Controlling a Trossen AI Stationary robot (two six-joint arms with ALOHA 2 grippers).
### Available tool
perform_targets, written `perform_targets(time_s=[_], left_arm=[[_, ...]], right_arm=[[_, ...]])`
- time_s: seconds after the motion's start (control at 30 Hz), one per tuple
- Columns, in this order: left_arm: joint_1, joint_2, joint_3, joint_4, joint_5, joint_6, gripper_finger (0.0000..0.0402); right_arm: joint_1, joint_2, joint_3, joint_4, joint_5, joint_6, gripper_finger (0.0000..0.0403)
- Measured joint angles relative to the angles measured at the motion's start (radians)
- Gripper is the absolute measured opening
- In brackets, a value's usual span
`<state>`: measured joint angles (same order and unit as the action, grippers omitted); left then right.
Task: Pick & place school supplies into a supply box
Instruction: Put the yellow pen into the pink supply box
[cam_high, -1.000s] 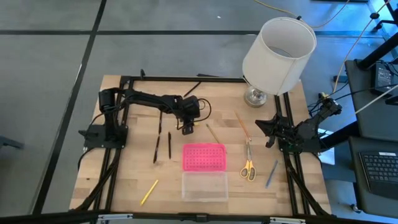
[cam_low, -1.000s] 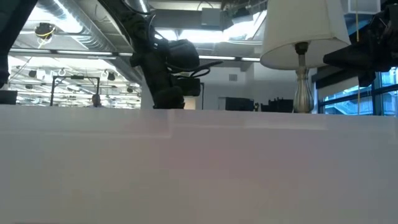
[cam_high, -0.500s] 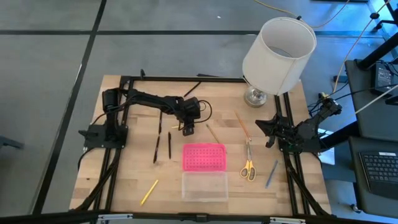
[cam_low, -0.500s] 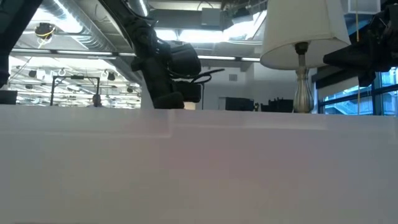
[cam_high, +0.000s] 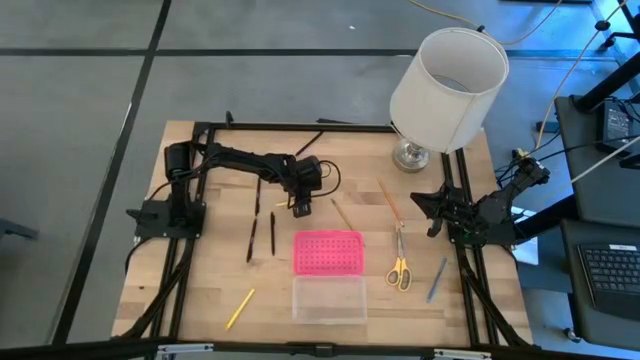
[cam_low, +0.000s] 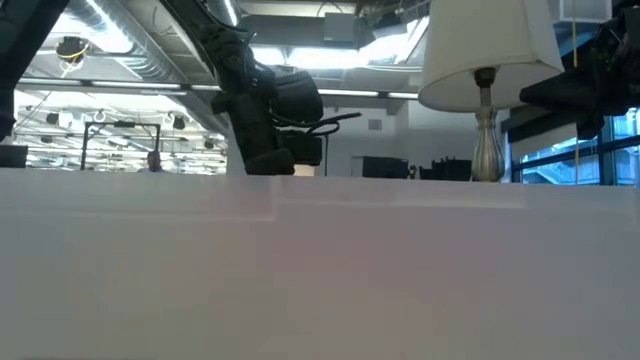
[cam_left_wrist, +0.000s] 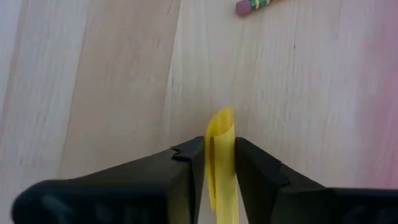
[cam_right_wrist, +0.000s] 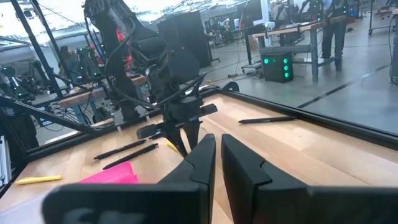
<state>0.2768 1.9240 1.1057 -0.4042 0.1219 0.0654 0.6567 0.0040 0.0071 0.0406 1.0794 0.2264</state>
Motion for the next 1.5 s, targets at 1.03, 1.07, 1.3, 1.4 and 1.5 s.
perform_targets(time_s=[1.03, 1.07, 1.3, 1.4, 1.5], left_arm=[[-0.100, -0.263, -0.010, 0.027, 0.266, -0.284, 0.0049], [-0.121, -0.273, -0.009, 0.054, 0.266, -0.304, 0.0049], [-0.312, -0.292, -0.007, 0.283, 0.225, -0.503, 0.0049], [-0.407, -0.272, -0.005, 0.395, 0.096, -0.529, 0.0048], [-0.486, -0.251, -0.002, 0.473, -0.043, -0.584, 0.0049]], right_arm=[[0.000, 0.000, 0.000, -0.001, 0.003, -0.003, 0.0033], [0.000, 0.000, 0.000, -0.001, 0.003, -0.003, 0.0033], [0.000, 0.000, 0.000, -0.001, 0.003, -0.009, 0.0033], [0.000, 0.000, 0.000, -0.001, 0.002, -0.039, 0.0033], [0.000, 0.000, 0.000, -0.001, 0.002, -0.053, 0.0033]])
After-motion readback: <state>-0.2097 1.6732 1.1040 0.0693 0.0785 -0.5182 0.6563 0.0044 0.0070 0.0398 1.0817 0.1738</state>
